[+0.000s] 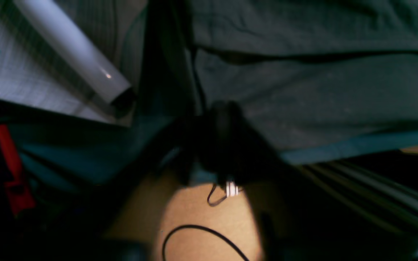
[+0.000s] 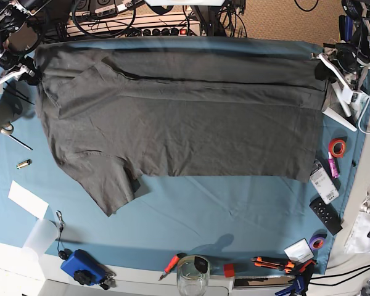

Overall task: Fold the T-shirt properly
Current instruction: 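Grasp the folded edge with both grippers and pull it back toward the robot, then release the shirt and move the right gripper down to the hem corner, then grasp the hem corner with the right gripper and drag it toward the collar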

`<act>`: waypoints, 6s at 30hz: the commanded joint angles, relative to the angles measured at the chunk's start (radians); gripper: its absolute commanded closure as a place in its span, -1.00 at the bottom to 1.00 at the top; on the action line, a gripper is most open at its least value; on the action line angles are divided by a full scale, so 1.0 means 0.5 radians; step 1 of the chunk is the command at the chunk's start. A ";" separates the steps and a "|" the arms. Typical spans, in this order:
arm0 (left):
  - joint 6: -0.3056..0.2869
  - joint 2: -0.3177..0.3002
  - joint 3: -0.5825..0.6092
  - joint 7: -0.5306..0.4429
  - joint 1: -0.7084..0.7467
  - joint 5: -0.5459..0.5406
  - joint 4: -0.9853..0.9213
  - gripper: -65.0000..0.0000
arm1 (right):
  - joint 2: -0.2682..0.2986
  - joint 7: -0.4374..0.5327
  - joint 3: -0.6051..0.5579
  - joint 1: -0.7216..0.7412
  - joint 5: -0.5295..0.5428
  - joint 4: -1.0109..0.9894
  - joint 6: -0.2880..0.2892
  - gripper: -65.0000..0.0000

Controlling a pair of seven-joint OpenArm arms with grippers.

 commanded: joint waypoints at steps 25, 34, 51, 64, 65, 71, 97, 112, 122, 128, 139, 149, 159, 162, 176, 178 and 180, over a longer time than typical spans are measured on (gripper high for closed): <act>0.045 -0.037 -0.022 -0.577 -0.076 0.279 0.325 0.33 | 0.366 0.016 0.020 0.190 0.336 0.041 -0.029 0.48; 0.089 -0.037 0.005 -0.578 -0.196 0.277 0.324 0.33 | 0.366 0.171 -0.110 0.521 0.133 0.040 0.014 0.49; 0.066 -0.034 0.018 -0.575 -0.188 0.277 0.324 0.33 | 0.366 0.781 -1.208 1.384 -0.936 -0.303 -0.220 0.33; 0.060 0.012 0.027 -0.575 -0.150 0.278 0.324 0.33 | 0.324 1.131 -1.804 1.765 -0.941 -1.009 -0.203 0.14; 0.060 0.017 0.027 -0.575 -0.151 0.278 0.324 0.33 | 0.310 1.152 -1.843 1.783 -0.959 -1.038 -0.204 0.14; 0.060 0.024 0.027 -0.543 -0.150 0.278 0.324 0.33 | 0.198 1.368 -1.925 1.825 -1.185 -1.180 -0.278 0.14; 0.060 0.024 0.027 -0.546 -0.152 0.277 0.324 0.33 | 0.078 1.197 -1.925 1.800 -1.198 -1.659 -0.204 0.74; 0.060 0.024 0.027 -0.547 -0.152 0.277 0.324 0.33 | 0.222 0.793 -1.923 1.800 -0.793 -1.609 -0.211 1.00; 0.060 0.024 0.027 -0.562 -0.156 0.277 0.324 0.33 | 0.348 0.356 -1.920 1.796 -0.222 -1.514 -0.158 1.00; 0.060 0.024 0.027 -0.562 -0.156 0.277 0.324 0.33 | 0.351 0.124 -1.920 1.794 0.009 -1.514 -0.158 1.00; 0.060 0.024 0.027 -0.562 -0.156 0.277 0.324 0.33 | 0.397 0.016 -1.919 1.640 0.216 -1.395 -0.159 1.00; 0.060 0.024 0.027 -0.562 -0.156 0.277 0.324 0.33 | 0.443 0.016 -1.528 1.096 0.294 -0.700 -0.158 1.00; 0.060 0.024 0.027 -0.562 -0.156 0.277 0.324 0.33 | 0.443 0.016 -1.300 0.742 0.321 -0.312 -0.106 1.00; 0.060 0.024 0.027 -0.562 -0.156 0.277 0.324 0.33 | 0.444 0.016 -1.300 0.745 0.321 -0.312 -0.071 0.99; 0.060 0.024 0.027 -0.562 -0.156 0.277 0.324 0.33 | 0.444 0.016 -1.141 0.980 0.371 -0.312 0.028 0.33; 0.060 0.024 0.027 -0.562 -0.156 0.276 0.324 0.33 | 0.444 0.016 -1.069 1.066 0.241 -0.312 0.027 0.33; 0.060 0.024 0.027 -0.562 -0.156 0.276 0.324 0.33 | 0.445 0.066 -1.043 1.124 0.105 -0.314 0.014 0.33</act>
